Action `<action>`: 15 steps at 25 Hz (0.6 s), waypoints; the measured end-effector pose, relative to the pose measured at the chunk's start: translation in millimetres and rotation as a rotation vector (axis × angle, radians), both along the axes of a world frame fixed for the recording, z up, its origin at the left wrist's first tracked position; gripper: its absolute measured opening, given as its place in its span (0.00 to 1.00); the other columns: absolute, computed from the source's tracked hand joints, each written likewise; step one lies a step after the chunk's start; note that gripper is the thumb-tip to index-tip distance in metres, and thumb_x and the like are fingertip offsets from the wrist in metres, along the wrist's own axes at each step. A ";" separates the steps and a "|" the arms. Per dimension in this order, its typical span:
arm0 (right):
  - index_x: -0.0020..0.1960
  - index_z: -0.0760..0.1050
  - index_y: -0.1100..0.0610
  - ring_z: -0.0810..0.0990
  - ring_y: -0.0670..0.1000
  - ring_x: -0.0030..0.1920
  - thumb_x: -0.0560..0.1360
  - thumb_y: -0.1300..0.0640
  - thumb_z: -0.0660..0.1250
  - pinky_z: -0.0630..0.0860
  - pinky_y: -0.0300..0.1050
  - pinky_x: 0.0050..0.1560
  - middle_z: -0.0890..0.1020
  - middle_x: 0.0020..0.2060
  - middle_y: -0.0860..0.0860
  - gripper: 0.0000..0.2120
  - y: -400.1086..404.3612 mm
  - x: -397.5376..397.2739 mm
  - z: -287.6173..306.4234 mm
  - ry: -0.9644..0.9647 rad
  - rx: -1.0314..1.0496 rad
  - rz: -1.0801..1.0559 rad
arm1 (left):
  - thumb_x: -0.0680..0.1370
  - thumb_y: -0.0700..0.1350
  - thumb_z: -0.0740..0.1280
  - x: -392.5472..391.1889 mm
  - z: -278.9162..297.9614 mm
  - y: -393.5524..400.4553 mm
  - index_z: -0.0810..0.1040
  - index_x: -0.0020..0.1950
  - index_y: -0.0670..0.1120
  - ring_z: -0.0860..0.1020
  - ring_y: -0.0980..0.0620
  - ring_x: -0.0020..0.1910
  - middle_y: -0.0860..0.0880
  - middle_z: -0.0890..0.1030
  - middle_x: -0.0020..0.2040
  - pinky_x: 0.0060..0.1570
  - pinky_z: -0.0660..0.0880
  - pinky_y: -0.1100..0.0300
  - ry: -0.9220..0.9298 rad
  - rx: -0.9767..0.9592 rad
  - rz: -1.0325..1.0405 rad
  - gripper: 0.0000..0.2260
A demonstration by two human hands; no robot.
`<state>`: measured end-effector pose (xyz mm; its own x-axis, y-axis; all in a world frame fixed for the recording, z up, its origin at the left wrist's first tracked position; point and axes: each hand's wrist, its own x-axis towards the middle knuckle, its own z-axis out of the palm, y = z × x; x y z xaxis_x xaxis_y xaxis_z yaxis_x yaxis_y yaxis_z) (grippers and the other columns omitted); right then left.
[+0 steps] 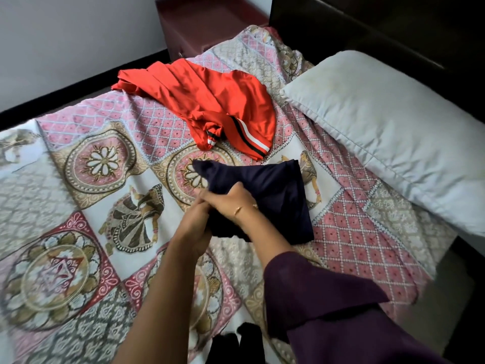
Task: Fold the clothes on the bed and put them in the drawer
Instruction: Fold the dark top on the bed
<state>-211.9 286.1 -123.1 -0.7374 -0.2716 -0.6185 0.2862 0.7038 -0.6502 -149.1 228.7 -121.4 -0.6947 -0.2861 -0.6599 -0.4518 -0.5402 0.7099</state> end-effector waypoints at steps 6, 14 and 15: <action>0.54 0.76 0.65 0.81 0.58 0.42 0.56 0.57 0.77 0.80 0.53 0.44 0.82 0.47 0.59 0.28 -20.4 29.4 51.6 -0.057 -0.393 -0.296 | 0.69 0.36 0.57 58.1 50.5 -29.5 0.71 0.54 0.46 0.77 0.48 0.37 0.44 0.82 0.43 0.37 0.73 0.59 0.359 0.323 0.238 0.15; 0.42 0.77 0.61 0.81 0.48 0.30 0.76 0.64 0.60 0.78 0.39 0.36 0.82 0.30 0.51 0.08 -135.4 200.8 108.0 -0.641 -0.838 -0.049 | 0.74 0.53 0.54 295.8 -22.8 -202.3 0.76 0.52 0.36 0.81 0.38 0.48 0.34 0.79 0.49 0.43 0.78 0.47 -0.331 -0.431 0.990 0.22; 0.41 0.77 0.61 0.81 0.47 0.30 0.77 0.63 0.58 0.78 0.38 0.37 0.83 0.30 0.51 0.10 -143.5 220.5 102.2 -0.695 -0.862 -0.061 | 0.72 0.59 0.53 326.0 -53.2 -222.4 0.76 0.52 0.34 0.79 0.34 0.50 0.32 0.79 0.50 0.46 0.76 0.41 -0.419 -0.447 0.851 0.29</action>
